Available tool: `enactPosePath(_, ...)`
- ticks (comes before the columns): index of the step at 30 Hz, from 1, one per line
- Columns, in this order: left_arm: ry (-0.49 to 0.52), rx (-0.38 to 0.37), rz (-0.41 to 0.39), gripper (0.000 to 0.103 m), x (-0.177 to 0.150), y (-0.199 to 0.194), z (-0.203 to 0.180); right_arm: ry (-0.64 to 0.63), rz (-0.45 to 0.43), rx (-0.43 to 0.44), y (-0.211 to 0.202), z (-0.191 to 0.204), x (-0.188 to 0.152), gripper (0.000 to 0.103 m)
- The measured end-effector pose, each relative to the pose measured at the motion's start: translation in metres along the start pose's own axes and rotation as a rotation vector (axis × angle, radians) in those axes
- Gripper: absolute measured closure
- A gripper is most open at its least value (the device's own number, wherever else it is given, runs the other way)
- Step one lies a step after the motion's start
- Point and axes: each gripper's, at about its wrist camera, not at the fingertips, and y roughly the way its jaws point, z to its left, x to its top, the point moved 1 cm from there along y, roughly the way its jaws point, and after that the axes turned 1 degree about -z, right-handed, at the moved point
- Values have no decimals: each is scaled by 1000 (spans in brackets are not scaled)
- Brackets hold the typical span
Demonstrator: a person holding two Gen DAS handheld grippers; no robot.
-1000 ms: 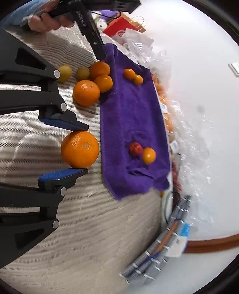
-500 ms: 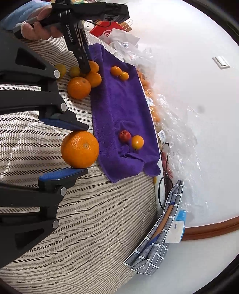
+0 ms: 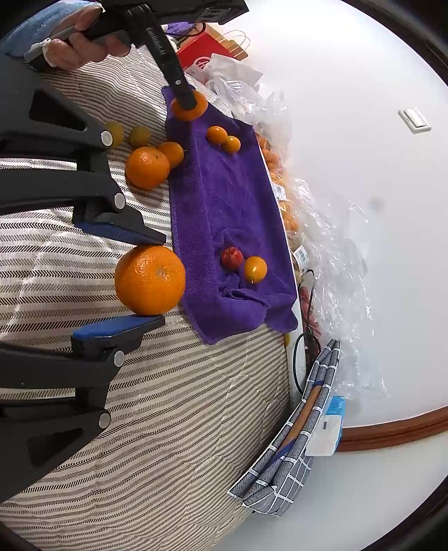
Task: Organize fruits
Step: 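Grasp another large orange with the left tool while the right tool lifts its orange, then carry both held large oranges over the purple towel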
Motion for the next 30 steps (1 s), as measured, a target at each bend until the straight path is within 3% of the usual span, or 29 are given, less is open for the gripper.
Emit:
enactPosePath(13, -169, 37, -100, 62, 14, -22, 35, -1, 0, 7, 0, 2, 1, 63)
enactPosePath(19, -210, 44, -111, 62, 20, -32, 47, -8, -10, 12, -5, 9, 11, 63)
enactPosePath(25, -166, 81, -113, 62, 42, -48, 47, -77, -83, 20, -16, 29, 55, 63)
enactPosePath(30, -59, 113, -117, 62, 72, -42, 39, -79, -93, 53, 5, 35, 92, 63)
